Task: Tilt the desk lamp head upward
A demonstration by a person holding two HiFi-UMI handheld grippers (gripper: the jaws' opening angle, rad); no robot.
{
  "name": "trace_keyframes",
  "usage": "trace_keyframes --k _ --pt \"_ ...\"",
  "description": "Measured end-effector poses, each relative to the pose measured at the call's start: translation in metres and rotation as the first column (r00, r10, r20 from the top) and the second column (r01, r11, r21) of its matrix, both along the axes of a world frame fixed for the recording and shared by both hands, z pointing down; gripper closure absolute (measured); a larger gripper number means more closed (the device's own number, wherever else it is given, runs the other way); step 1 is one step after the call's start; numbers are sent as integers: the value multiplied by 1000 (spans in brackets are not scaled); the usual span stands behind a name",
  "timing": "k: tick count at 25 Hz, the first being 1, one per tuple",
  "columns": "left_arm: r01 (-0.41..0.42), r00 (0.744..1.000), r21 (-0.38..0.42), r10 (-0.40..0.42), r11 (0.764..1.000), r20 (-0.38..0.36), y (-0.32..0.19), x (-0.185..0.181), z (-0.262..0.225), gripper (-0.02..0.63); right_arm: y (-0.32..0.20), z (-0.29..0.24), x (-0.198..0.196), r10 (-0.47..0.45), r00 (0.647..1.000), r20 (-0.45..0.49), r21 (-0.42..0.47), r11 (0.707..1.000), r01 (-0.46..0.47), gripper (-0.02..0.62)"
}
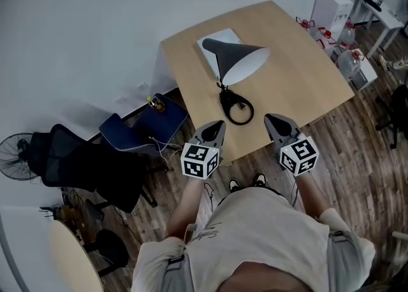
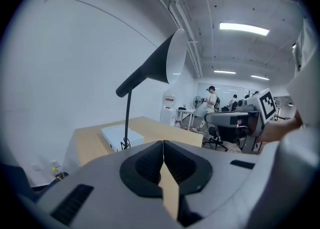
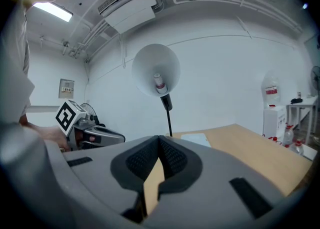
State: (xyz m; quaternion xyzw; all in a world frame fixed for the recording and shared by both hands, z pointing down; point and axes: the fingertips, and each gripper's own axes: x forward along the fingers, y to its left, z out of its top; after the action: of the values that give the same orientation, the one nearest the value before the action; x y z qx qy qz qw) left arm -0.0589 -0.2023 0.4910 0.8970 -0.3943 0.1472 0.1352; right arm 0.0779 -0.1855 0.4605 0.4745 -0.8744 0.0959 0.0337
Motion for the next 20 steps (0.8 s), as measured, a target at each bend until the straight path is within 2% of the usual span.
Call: trace_keyframes --k 7,13,20 --pt "20 999 91 -17 996 -31 0 0 -36 591 7 -32 -10 -38 999 -22 69 997 40 600" --pt "9 999 117 -2 993 -52 -2 6 -52 591 6 -56 -17 -49 995 -84 140 988 60 600" --pt "17 997 135 -6 991 -81 -1 10 -65 591 6 -71 -15 -32 998 -58 153 987 40 600"
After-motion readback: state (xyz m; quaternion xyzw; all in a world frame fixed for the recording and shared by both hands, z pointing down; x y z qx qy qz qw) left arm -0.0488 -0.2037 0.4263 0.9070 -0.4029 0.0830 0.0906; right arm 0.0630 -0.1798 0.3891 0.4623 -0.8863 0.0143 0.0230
